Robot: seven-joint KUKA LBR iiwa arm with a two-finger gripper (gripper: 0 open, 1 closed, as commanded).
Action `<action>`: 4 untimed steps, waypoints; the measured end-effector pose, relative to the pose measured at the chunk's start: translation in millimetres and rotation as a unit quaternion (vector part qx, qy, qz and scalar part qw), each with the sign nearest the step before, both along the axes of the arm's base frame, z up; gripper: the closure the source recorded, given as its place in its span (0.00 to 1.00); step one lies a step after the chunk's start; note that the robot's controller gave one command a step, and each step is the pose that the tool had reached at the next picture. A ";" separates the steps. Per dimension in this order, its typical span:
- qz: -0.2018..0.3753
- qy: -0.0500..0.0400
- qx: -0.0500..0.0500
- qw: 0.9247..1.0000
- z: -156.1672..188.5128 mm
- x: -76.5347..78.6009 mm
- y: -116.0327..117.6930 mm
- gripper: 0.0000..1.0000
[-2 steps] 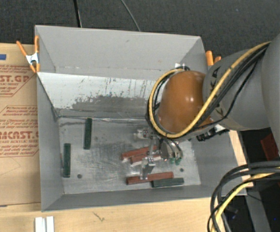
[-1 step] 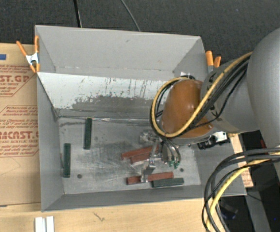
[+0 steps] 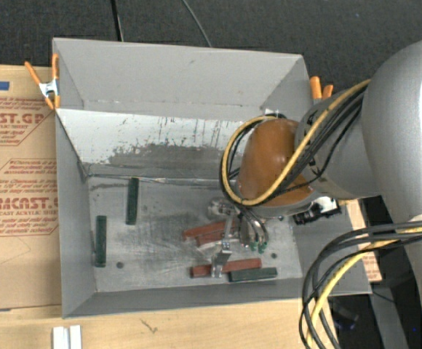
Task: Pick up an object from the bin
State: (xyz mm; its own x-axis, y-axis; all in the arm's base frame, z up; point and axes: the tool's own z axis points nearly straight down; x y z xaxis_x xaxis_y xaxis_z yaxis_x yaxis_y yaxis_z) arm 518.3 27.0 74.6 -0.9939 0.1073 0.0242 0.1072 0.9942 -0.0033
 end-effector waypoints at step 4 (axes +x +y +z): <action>-0.020 -0.017 0.001 1.000 5.4 9.4 6.2 1.00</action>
Offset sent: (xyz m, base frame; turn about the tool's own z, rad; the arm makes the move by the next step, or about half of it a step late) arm 0.0000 0.0000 0.0000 0.0000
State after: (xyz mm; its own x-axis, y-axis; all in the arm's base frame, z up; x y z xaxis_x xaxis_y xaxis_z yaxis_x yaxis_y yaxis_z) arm 527.7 33.3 80.0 -0.9892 0.1461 -0.0095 0.1460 0.9893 0.0032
